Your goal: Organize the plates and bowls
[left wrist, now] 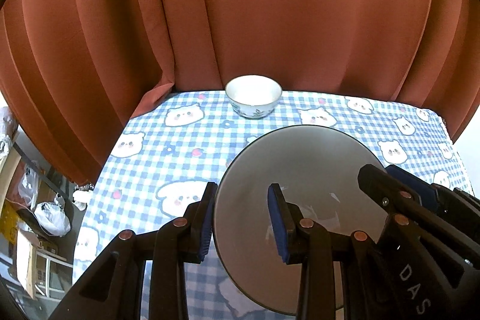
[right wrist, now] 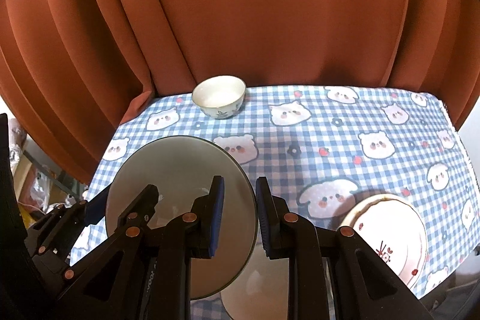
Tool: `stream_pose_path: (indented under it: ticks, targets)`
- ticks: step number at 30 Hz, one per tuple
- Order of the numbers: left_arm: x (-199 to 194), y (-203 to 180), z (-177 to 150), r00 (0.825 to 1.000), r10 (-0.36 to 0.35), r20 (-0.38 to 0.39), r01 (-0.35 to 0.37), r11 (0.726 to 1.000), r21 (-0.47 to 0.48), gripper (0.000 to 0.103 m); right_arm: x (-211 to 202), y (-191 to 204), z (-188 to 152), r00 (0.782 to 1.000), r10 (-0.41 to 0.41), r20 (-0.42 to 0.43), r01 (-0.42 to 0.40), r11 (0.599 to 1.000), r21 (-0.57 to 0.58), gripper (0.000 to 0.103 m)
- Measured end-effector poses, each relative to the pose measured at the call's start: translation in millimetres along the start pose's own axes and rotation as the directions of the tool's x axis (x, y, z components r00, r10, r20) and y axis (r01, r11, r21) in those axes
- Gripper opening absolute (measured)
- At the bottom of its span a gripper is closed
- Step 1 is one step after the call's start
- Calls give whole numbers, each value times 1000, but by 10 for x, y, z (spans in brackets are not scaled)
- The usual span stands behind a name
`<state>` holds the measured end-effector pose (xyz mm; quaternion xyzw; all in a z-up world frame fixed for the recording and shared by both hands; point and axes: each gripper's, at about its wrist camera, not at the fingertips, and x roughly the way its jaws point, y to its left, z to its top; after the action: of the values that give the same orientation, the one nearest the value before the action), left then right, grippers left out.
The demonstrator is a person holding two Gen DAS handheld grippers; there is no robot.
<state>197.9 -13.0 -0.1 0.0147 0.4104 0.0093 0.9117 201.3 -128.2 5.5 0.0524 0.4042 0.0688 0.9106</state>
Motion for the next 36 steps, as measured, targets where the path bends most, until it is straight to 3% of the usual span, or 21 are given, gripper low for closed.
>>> stream_pose_path:
  ticks: [16, 36]
  targets:
    - [-70, -542, -502, 999, -14, -53, 14, 1000, 8, 33, -156, -593, -456, 999, -11, -46, 8, 998, -57, 25]
    - [180, -680, -927, 983, 13, -182, -10, 1000, 21, 33, 147, -837, -911, 982, 14, -186, -25, 998, -58, 25]
